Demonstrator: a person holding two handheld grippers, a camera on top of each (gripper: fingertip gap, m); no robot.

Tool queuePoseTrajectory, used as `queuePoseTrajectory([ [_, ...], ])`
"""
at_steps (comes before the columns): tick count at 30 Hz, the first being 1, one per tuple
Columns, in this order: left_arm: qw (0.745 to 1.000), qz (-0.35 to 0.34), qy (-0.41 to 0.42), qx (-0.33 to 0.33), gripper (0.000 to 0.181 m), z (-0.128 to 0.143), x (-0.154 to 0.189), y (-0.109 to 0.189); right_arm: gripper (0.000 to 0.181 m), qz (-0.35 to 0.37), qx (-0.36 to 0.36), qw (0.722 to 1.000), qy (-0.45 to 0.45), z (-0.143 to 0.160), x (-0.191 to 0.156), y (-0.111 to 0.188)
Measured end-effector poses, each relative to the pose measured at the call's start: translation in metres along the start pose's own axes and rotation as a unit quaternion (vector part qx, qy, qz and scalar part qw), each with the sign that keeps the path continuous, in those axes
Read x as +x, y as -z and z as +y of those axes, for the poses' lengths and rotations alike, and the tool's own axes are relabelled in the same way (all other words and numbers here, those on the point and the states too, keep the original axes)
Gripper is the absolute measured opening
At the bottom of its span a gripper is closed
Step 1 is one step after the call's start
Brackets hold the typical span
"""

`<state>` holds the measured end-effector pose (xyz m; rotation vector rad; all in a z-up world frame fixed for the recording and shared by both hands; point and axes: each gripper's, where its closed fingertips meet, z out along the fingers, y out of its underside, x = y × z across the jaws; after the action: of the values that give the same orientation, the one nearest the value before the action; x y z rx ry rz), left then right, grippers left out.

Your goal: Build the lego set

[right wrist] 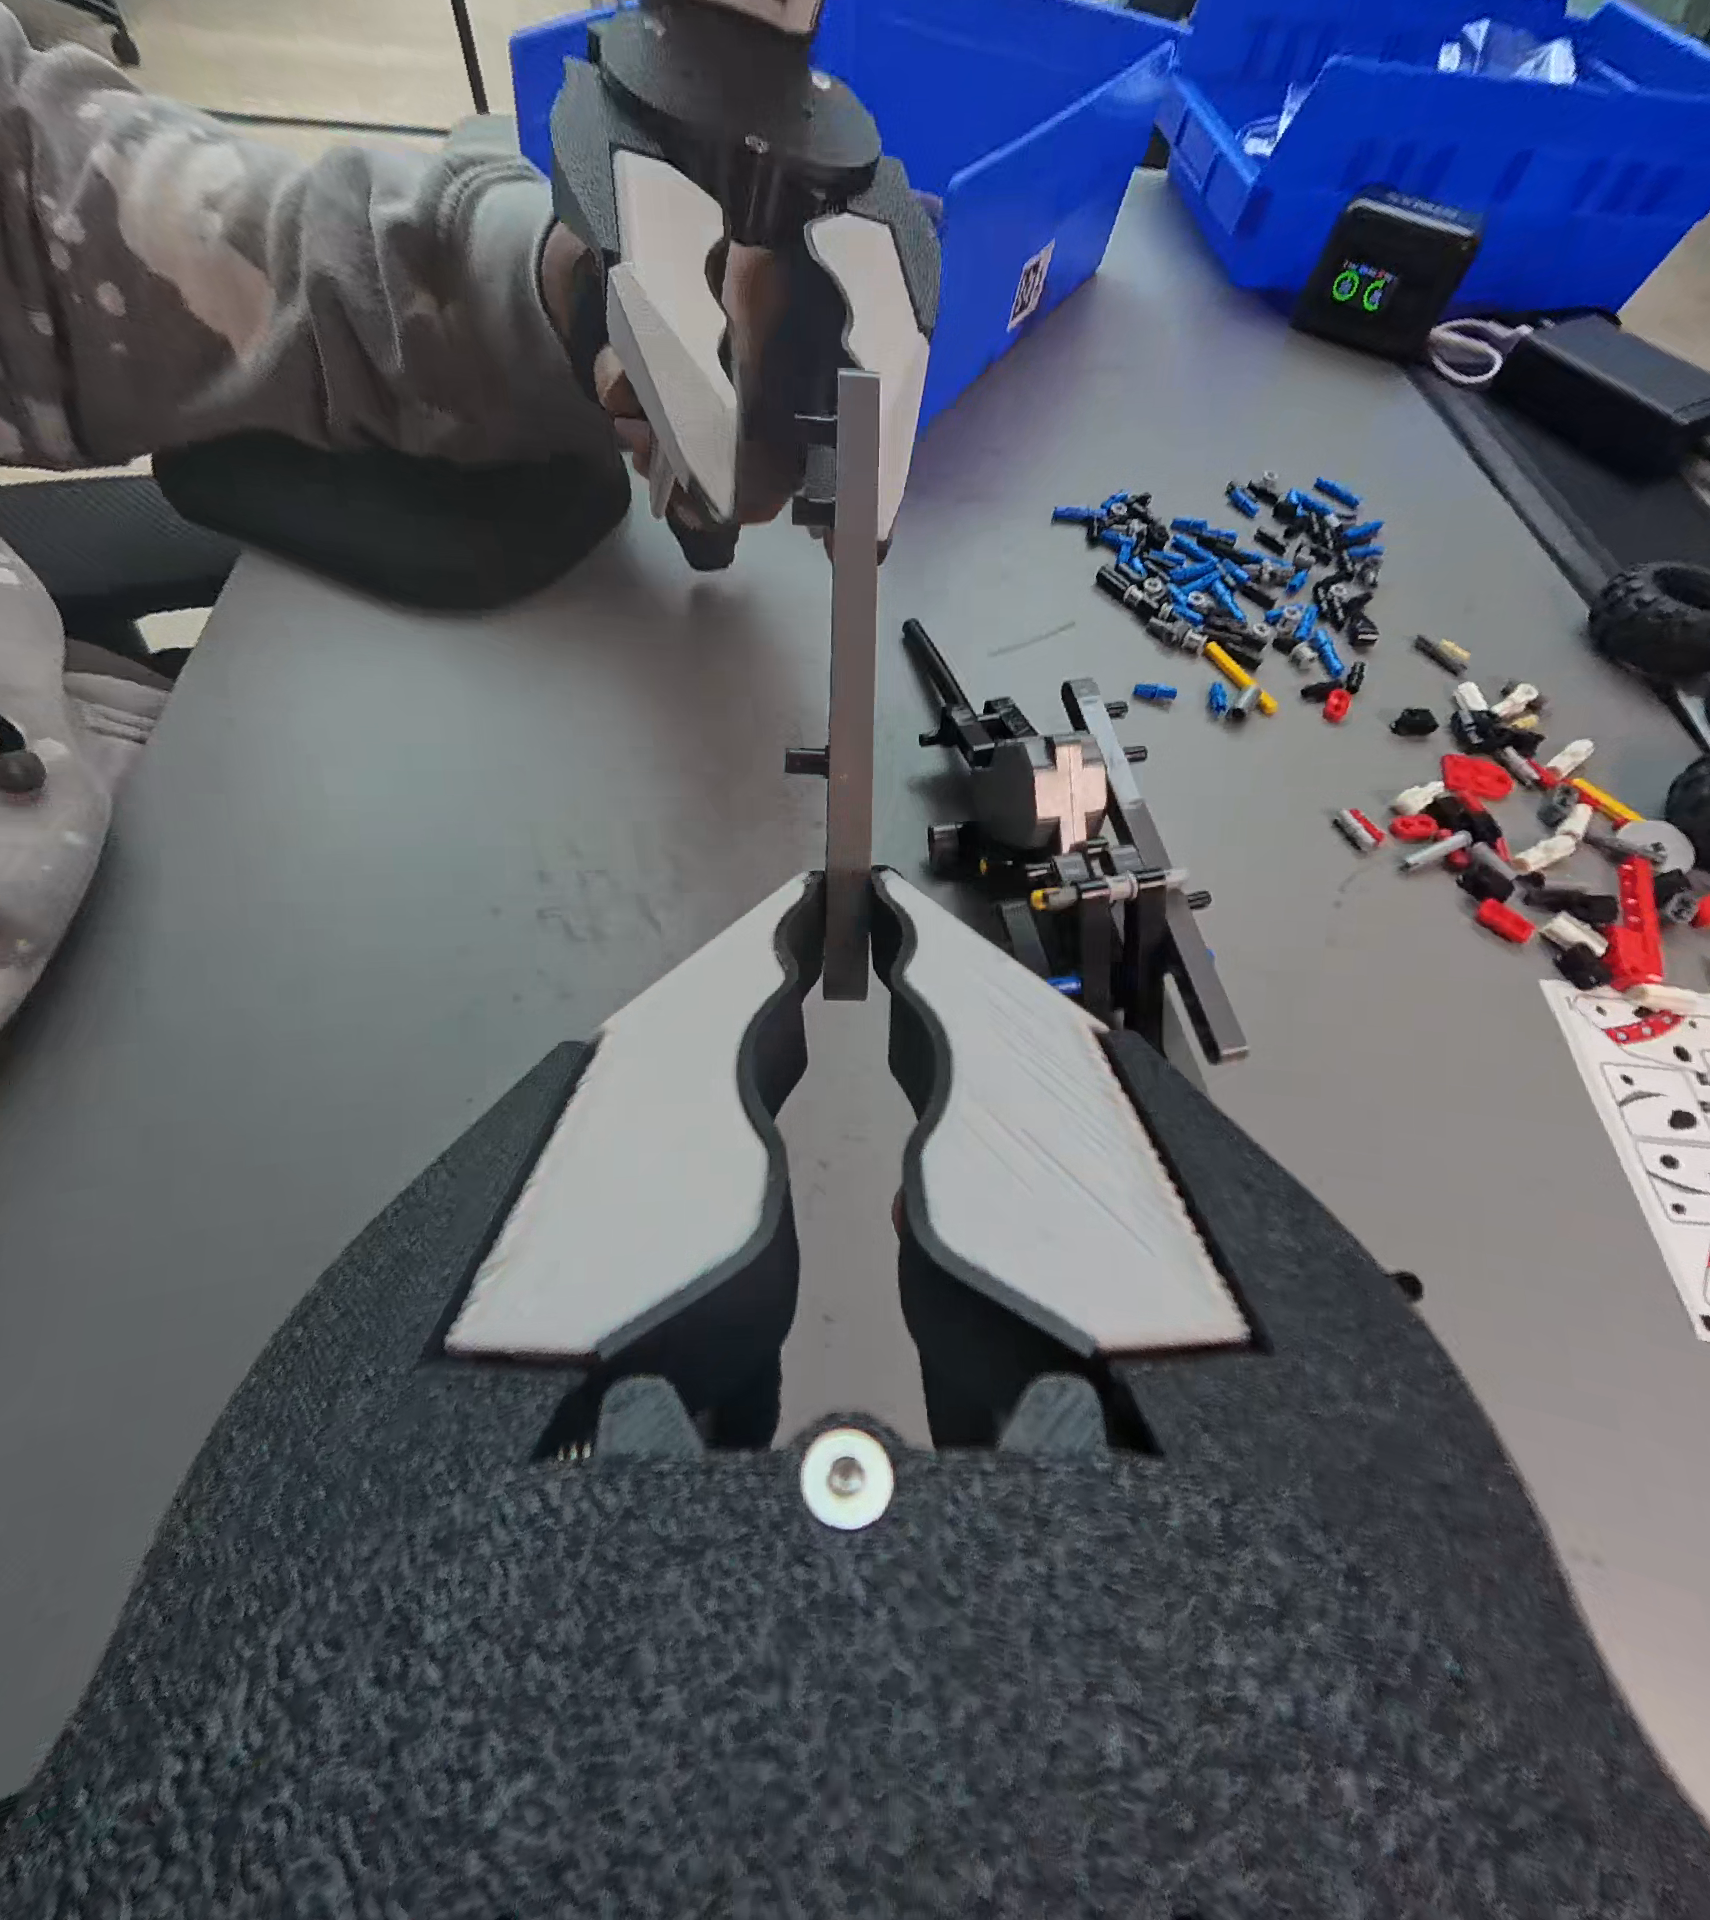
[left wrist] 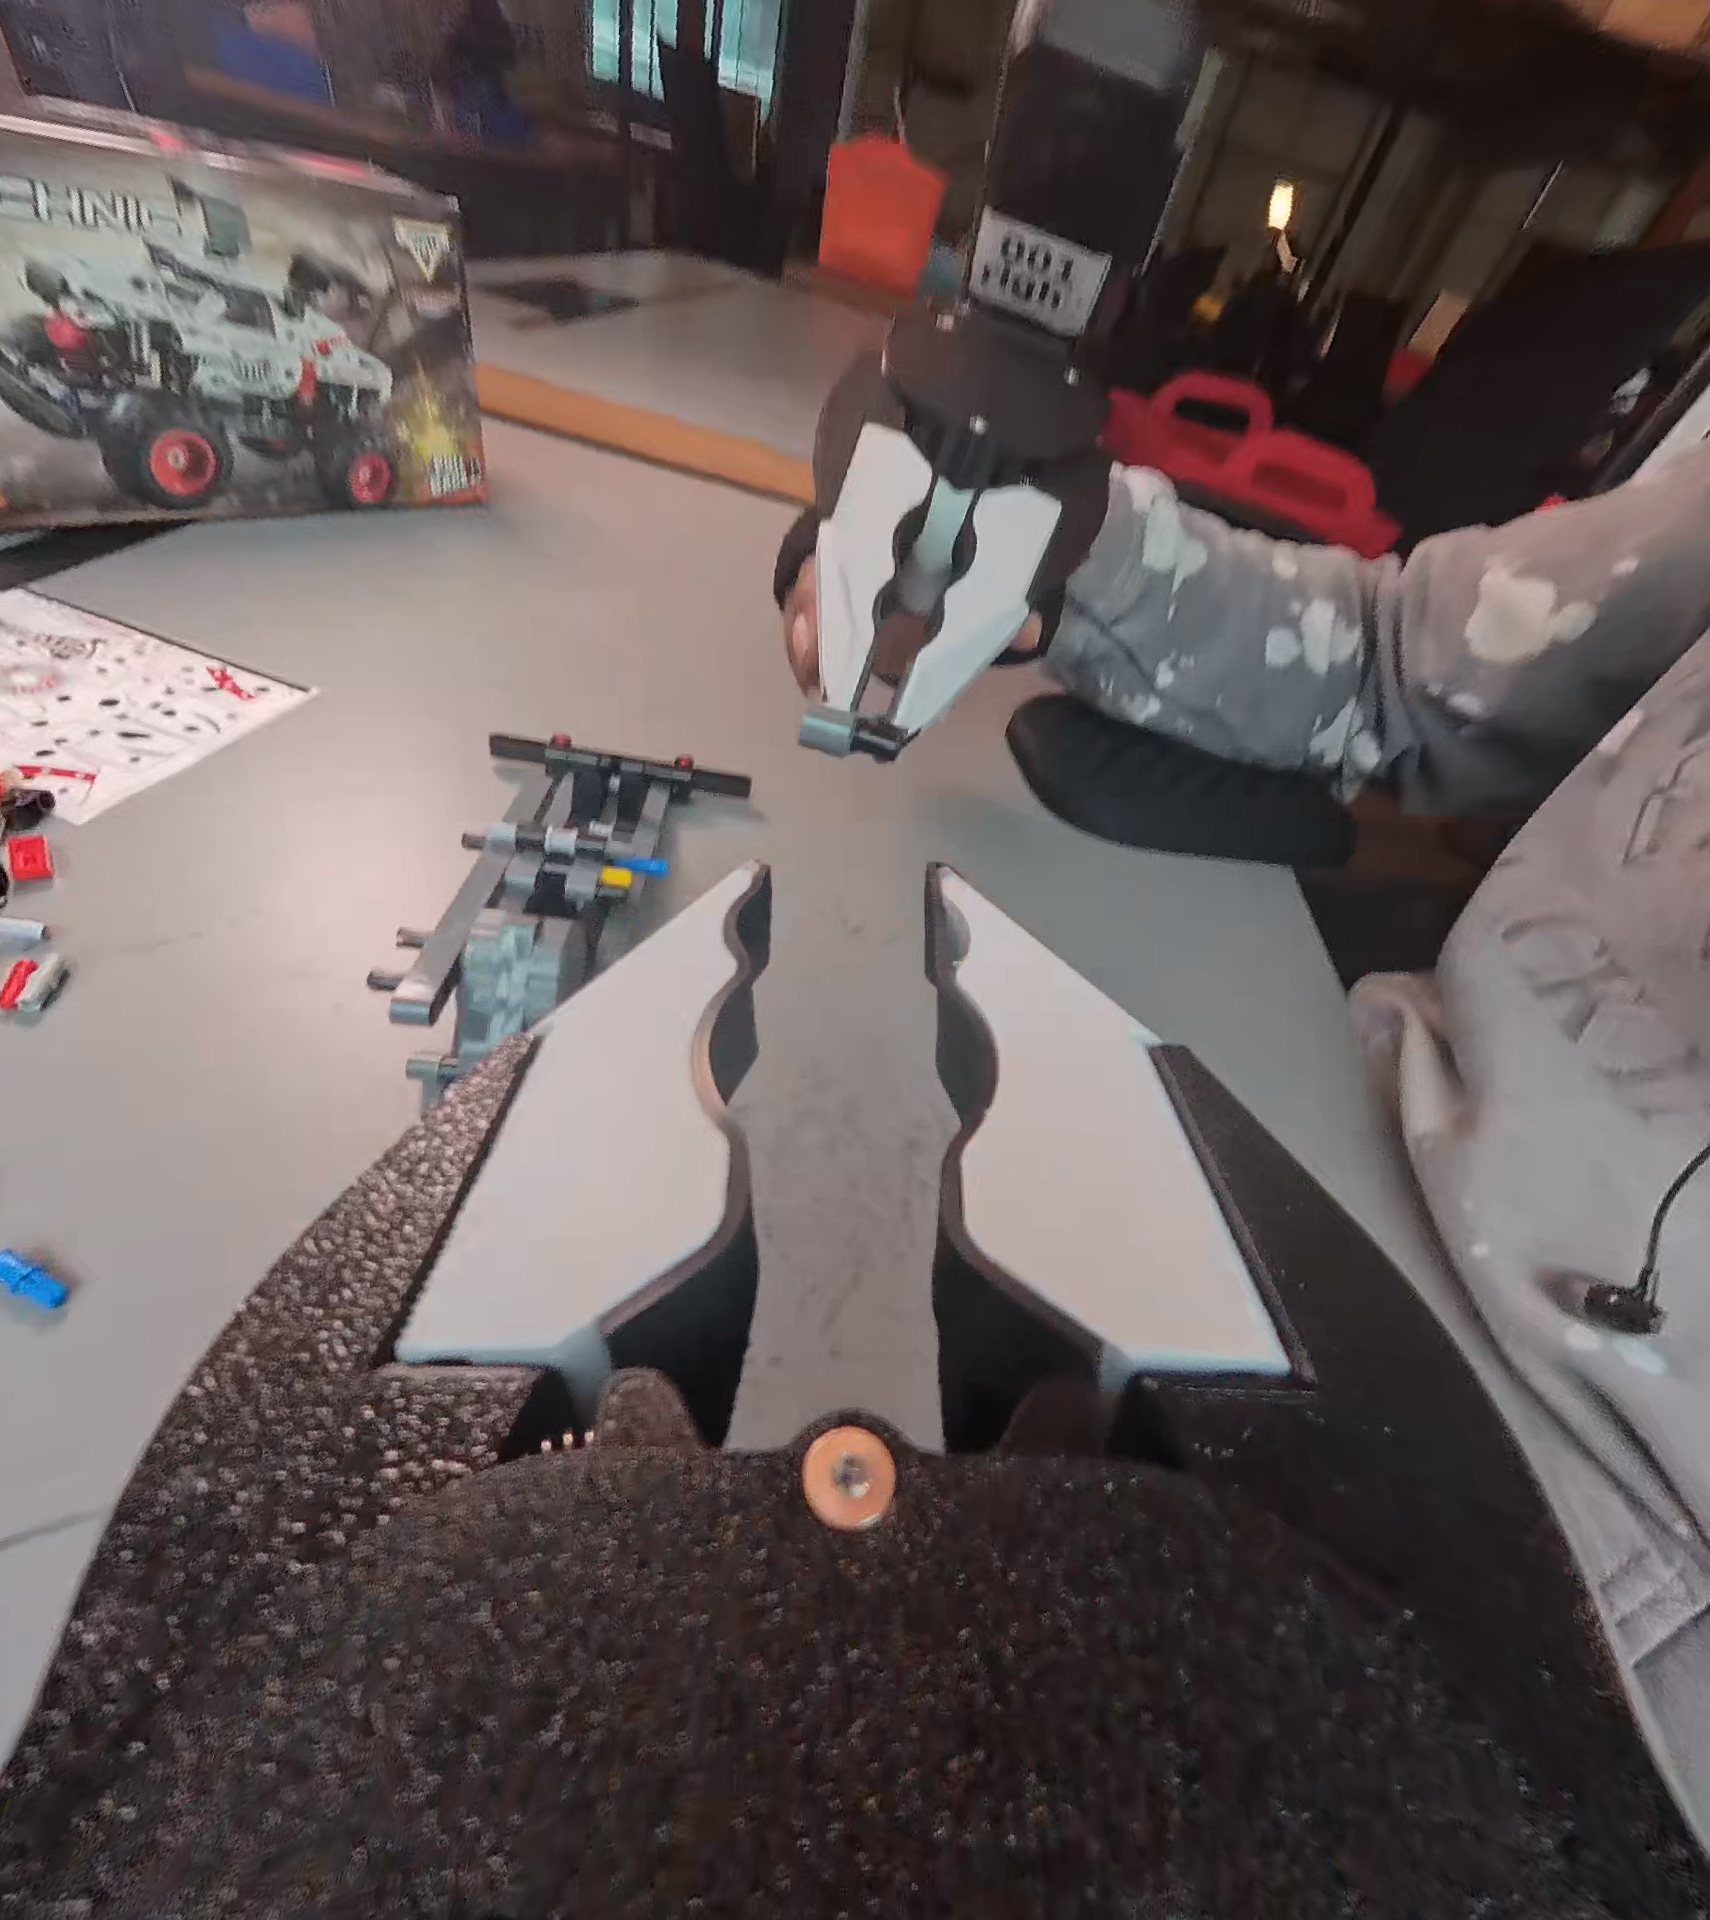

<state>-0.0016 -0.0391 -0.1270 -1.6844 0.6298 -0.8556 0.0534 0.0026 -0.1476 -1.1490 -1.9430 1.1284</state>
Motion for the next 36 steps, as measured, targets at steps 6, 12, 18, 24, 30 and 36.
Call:
queuePoseTrajectory([
  [6, 0.998, -0.023, -0.019, -0.062, 0.029, 0.022, -0.006, -0.007, 0.008, -0.040, -0.054, 0.998, -0.018, 0.032, -0.002, -0.006],
  [12, 0.997, -0.014, -0.018, -0.075, 0.018, 0.025, 0.003, -0.013, 0.008, -0.072, -0.060, 0.995, -0.033, 0.036, -0.013, -0.009],
  [18, 0.997, -0.015, 0.077, 0.020, 0.017, -0.005, -0.005, -0.003, 0.012, -0.027, 0.063, 0.996, -0.048, -0.002, 0.006, 0.003],
  [24, 0.981, -0.016, 0.177, 0.080, 0.017, -0.017, -0.022, 0.009, 0.033, 0.122, 0.041, 0.983, 0.133, -0.012, 0.020, -0.009],
  [30, 0.981, -0.028, 0.184, 0.053, 0.017, -0.004, -0.026, 0.001, 0.008, 0.211, -0.008, 0.941, 0.265, -0.008, 0.026, -0.020],
  [36, 0.991, -0.059, 0.120, -0.008, 0.017, 0.013, -0.028, -0.005, 0.008, 0.226, -0.047, 0.927, 0.296, 0.009, 0.032, -0.026],
])
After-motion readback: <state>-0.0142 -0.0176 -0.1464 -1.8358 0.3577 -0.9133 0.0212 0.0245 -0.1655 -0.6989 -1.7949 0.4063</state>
